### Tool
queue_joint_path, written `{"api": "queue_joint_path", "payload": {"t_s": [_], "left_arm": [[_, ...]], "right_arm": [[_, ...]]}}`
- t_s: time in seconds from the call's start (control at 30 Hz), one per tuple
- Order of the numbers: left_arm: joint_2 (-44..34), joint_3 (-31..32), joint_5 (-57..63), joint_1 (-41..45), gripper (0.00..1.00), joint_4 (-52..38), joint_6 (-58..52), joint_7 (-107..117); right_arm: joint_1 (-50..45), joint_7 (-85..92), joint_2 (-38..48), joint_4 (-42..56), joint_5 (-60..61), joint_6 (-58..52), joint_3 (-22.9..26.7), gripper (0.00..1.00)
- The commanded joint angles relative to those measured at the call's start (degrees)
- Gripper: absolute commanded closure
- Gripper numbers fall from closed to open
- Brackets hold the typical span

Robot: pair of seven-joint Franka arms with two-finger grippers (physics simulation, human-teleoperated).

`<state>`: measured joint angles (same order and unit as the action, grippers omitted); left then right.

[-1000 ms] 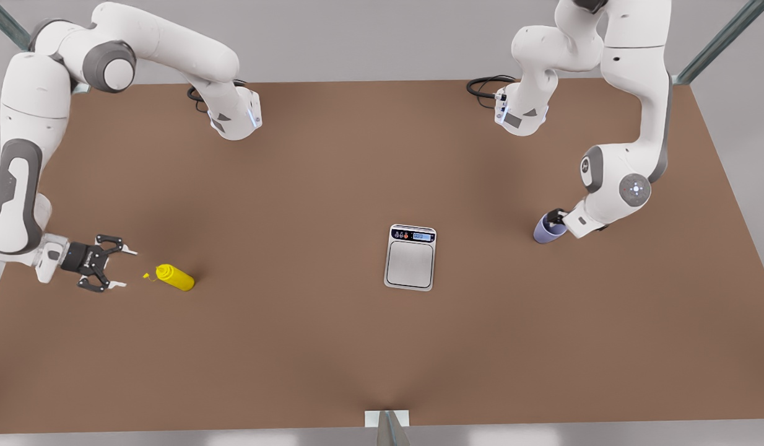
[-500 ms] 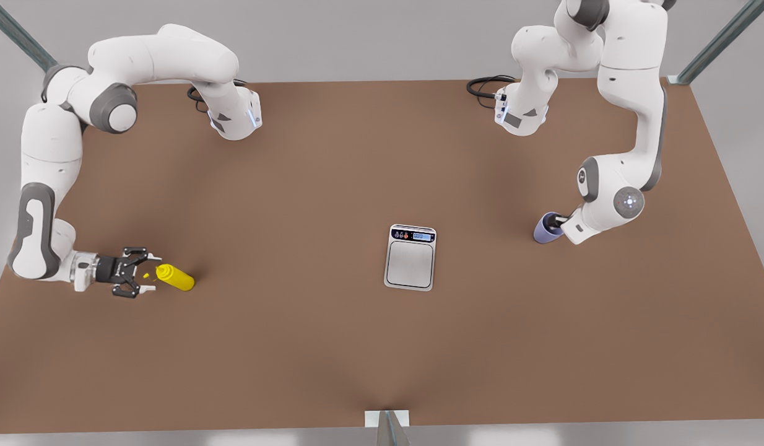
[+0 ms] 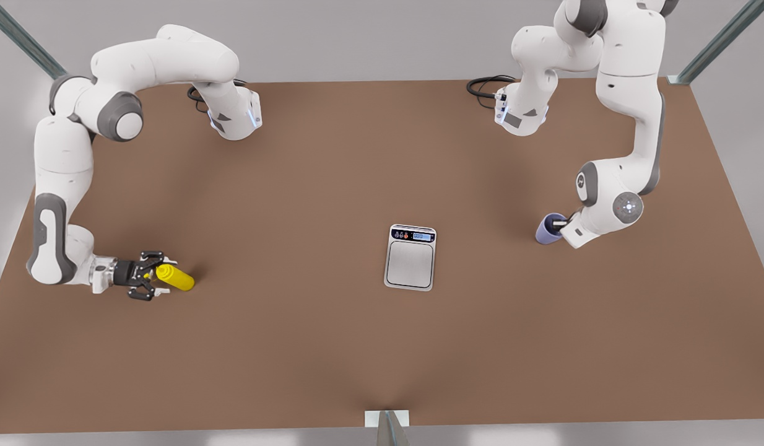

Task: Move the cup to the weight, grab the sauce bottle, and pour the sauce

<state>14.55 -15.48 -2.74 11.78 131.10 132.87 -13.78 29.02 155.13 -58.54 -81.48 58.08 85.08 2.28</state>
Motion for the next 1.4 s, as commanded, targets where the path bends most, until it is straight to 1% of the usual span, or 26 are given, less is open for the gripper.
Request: {"api": "queue_joint_path", "payload": {"t_s": [0.0,0.07,0.13,0.2,0.3,0.33,0.37,0.43,0.47,0.5,0.53,0.57,0.63,0.7,0.73,0.77,0.83,0.87,0.9,1.03,1.13,1.2,1.23,1.27,1.37], "left_arm": [[-0.1,0.0,-1.0,0.0,0.79,-0.3,-0.6,-0.1],[-0.6,0.2,-1.0,0.1,0.79,-3.0,-4.1,0.2],[-1.7,0.9,-1.1,0.5,0.79,-4.5,-5.0,1.9],[-3.3,6.5,-1.1,0.6,0.79,-5.4,-5.1,8.7],[-2.7,14.7,-1.1,0.8,0.79,-8.3,-5.1,19.3],[-2.4,16.4,-1.1,0.9,0.79,-9.2,-5.2,22.0],[-1.8,16.9,-1.1,2.8,0.79,-10.7,-5.2,25.6],[1.3,16.9,-1.2,6.7,0.79,-14.6,-5.2,32.1],[2.6,17.0,-1.4,7.7,0.79,-16.8,-5.6,34.3],[3.5,17.1,-2.8,9.0,0.79,-18.6,-6.0,35.8],[4.3,17.1,-2.9,9.8,0.79,-19.7,-6.2,37.7],[5.4,17.2,-2.9,11.2,0.79,-21.4,-6.2,40.6],[7.0,17.2,-6.1,13.5,0.79,-24.3,-6.2,43.7],[8.7,17.3,-6.7,15.8,0.79,-27.6,-6.2,47.7],[10.1,17.6,-8.0,17.0,0.79,-29.3,-6.2,49.6],[12.3,17.6,-9.3,18.3,0.79,-32.1,-6.2,51.4],[14.3,17.9,-11.5,19.3,0.79,-34.8,-6.2,52.7],[15.1,17.9,-11.9,20.1,0.79,-35.6,-6.2,53.9],[16.1,17.9,-12.2,21.0,0.79,-36.8,-6.2,55.2],[17.3,17.9,-12.2,21.9,0.79,-36.8,-6.1,56.0],[18.4,17.9,-11.8,21.9,0.79,-36.9,-6.1,55.6],[19.5,17.8,-11.6,21.9,0.79,-36.9,-5.8,55.4],[19.7,17.8,-11.5,21.9,0.68,-36.9,-5.7,55.2],[19.7,17.8,-11.6,21.9,0.00,-36.9,-5.7,55.5],[19.7,17.8,-11.6,21.9,0.00,-36.9,-5.7,55.3]], "right_arm": [[0.0,0.0,0.0,0.0,0.0,0.0,0.0,0.00],[-0.2,0.1,0.0,0.0,0.6,0.1,-0.1,0.00],[-0.2,0.0,0.0,0.0,1.2,0.1,-0.1,0.00],[-0.2,0.1,-0.2,0.0,1.5,0.1,-0.1,0.00],[-1.2,0.7,-0.6,0.0,2.6,0.1,-0.3,0.00],[-1.2,0.8,-0.6,0.0,3.4,0.1,-0.3,0.01],[-1.2,0.7,-0.6,0.0,3.5,0.1,-0.3,0.02],[-1.3,0.8,-0.6,-0.3,4.0,0.1,-0.4,0.14],[-1.3,0.9,-0.6,-0.4,4.0,0.1,-0.4,0.18],[-1.2,1.3,-0.6,-0.4,4.0,0.0,-0.4,0.26],[-1.3,1.5,-0.6,-0.4,4.1,-0.1,-0.4,0.28],[-1.3,1.8,-0.6,-0.4,4.1,-0.1,-0.4,0.35],[-1.3,1.8,-0.7,-0.4,4.1,-0.1,-0.4,0.38],[-1.3,1.8,-0.7,-1.2,4.2,-0.1,-0.7,0.45],[-1.2,1.8,-0.7,-1.4,4.2,-0.1,-0.8,0.46],[-1.2,1.8,-0.7,-1.4,4.2,-0.1,-0.8,0.55],[-1.2,1.6,-0.7,-1.4,4.2,-0.3,-0.8,0.55],[-1.2,1.6,-0.6,-1.4,4.2,-0.3,-0.8,0.51],[-1.2,1.6,-0.6,-1.4,4.2,-0.3,-0.9,0.49],[-1.0,1.0,-0.2,-1.7,4.2,-0.4,-1.2,0.49],[-0.5,-4.6,4.0,-4.9,4.2,0.4,-2.1,0.50],[-1.3,-9.3,8.9,-8.1,4.3,3.9,-2.4,0.50],[-2.5,-11.6,11.8,-9.8,4.3,5.9,-2.9,0.50],[-4.4,-13.6,14.3,-11.2,4.6,6.9,-2.7,0.50],[-11.5,-21.4,20.0,-13.2,5.0,13.5,-2.3,0.50]]}}
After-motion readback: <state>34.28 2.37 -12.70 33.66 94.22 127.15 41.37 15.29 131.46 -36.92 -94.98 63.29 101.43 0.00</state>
